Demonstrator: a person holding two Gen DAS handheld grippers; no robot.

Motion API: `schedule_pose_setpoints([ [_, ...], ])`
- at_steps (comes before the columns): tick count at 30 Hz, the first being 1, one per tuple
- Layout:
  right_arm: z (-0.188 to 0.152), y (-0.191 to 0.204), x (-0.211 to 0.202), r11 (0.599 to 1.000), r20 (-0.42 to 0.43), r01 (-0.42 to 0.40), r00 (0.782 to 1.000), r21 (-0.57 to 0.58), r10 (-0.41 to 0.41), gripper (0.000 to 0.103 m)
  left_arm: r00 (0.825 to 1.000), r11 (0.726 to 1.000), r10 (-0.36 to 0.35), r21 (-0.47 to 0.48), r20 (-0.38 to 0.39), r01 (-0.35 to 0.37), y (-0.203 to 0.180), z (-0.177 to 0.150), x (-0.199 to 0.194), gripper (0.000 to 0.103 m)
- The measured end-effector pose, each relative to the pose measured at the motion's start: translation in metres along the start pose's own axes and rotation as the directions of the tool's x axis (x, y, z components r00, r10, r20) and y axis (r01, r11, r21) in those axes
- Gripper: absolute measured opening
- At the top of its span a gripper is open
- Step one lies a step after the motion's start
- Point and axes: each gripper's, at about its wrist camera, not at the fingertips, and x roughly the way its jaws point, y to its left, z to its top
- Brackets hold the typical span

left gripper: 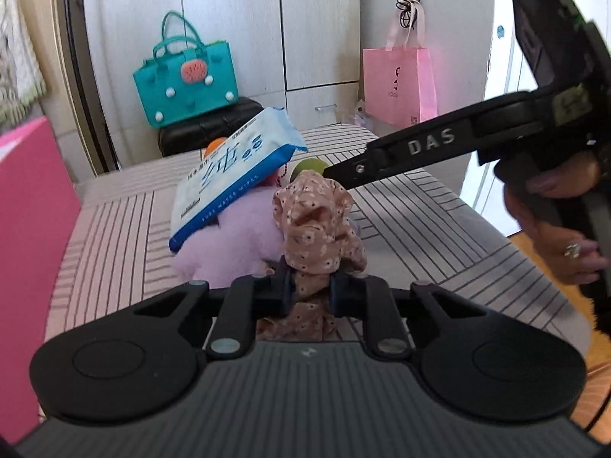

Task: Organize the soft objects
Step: 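Close the left tool on the floral cloth while the right tool grasps the green ball, then lift the floral cloth with the left tool toward the box while the right tool carries the green ball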

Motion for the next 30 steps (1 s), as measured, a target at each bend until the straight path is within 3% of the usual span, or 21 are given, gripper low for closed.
schedule_pose_setpoints([
  [5, 0.003, 0.005, 0.011, 1.0, -0.018, -0.007, 1.0, -0.006, 0.007, 0.061, 0.994, 0.992, -0.11, -0.063, 0.0, 0.11, 0.013, -0.003, -0.002, 0.016],
  [13, 0.008, 0.002, 0.027, 0.999, -0.039, -0.023, 0.999, 0.029, 0.024, 0.061, 0.992, 0.987, -0.124, -0.105, -0.007, 0.122, 0.02, -0.006, 0.005, 0.02],
  [16, 0.005, 0.001, 0.026, 0.999, -0.036, -0.031, 0.999, 0.031, 0.032, 0.046, 0.993, 0.99, -0.118, -0.084, -0.004, 0.117, 0.02, -0.009, 0.009, 0.025],
  [18, 0.002, 0.004, 0.023, 1.0, -0.024, -0.016, 1.0, 0.02, 0.017, 0.045, 0.993, 0.989, -0.122, -0.086, 0.0, 0.121, 0.021, -0.009, 0.009, 0.025],
  [30, -0.009, 0.019, -0.013, 0.997, 0.007, 0.078, 0.997, -0.014, -0.078, 0.044, 0.987, 0.971, -0.16, -0.185, -0.026, 0.152, 0.033, -0.011, 0.002, 0.015],
])
